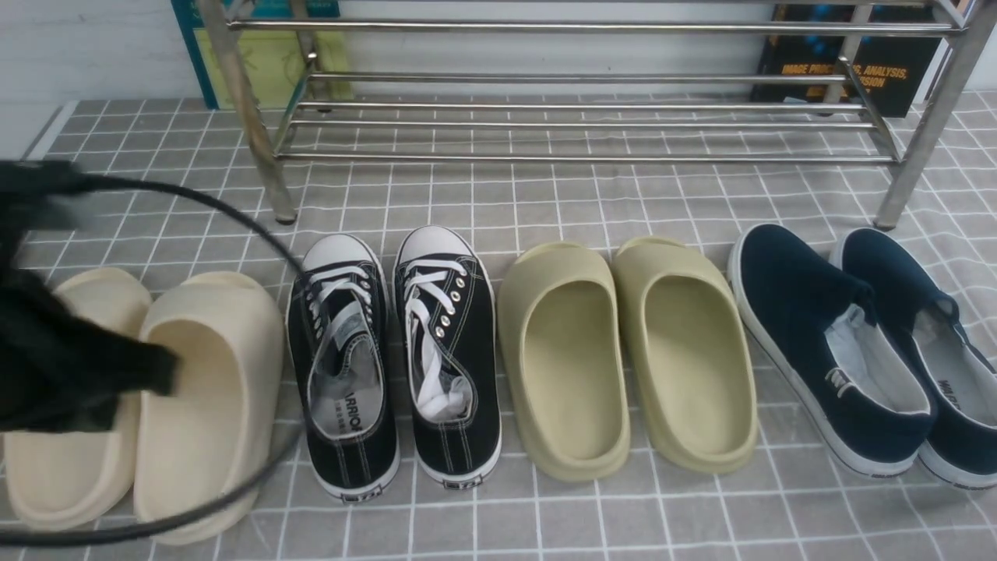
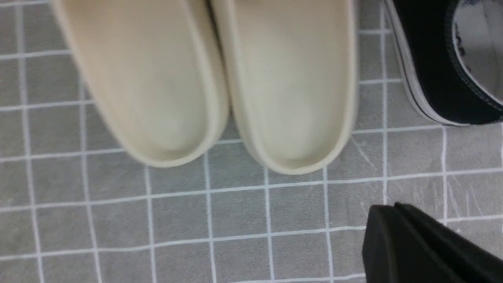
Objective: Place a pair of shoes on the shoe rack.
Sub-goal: Use the left arm to grab the shoe closest to it
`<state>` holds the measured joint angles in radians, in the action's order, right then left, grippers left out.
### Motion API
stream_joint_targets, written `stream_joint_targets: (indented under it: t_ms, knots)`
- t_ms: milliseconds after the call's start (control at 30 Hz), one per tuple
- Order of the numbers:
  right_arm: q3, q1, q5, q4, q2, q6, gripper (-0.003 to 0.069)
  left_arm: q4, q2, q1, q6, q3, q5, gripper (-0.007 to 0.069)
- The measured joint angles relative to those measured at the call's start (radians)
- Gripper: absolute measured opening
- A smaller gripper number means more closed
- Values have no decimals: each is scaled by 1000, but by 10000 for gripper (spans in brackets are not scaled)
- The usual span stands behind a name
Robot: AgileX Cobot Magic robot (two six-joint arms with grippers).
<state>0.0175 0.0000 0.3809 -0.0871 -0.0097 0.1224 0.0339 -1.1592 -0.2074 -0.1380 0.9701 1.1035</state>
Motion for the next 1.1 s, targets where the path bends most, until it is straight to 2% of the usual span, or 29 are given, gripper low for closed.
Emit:
stream_joint_targets:
  t_ms: [67,167,233,300,333,467,633,767,833,933,967,1000,1100]
  knots:
    - [0,0,0,0,0,0,244,1,-82,-67,-30,31,-14,10]
    - [0,0,0,0,0,0,244,1,-154,-99,-94,66,-39,56]
    - [0,0,0,0,0,0,244,1,-243,-114,-182,116,-72,139]
    - [0,0,0,0,0,0,244,1,-281,-116,-211,133,-84,175]
    - [0,0,0,0,0,0,244,1,-322,-116,-248,155,-99,237]
    - [0,0,0,0,0,0,244,-4,-424,-116,-277,174,-116,367]
    - [0,0,0,0,0,0,244,-26,-519,-116,-280,174,-134,412]
    - [0,0,0,0,0,0,244,-41,-580,-116,-280,176,-162,407]
    - [0,0,0,0,0,0,244,-41,-605,-116,-280,177,-167,378]
    - [0,0,0,0,0,0,244,-41,-632,-116,-280,177,-173,263]
    - [0,0,0,0,0,0,244,-41,-632,-116,-280,177,-173,253]
    - [0,0,0,0,0,0,244,-41,-632,-116,-280,177,-177,182]
    - [0,0,0,0,0,0,244,-40,-623,-116,-280,177,-180,46]
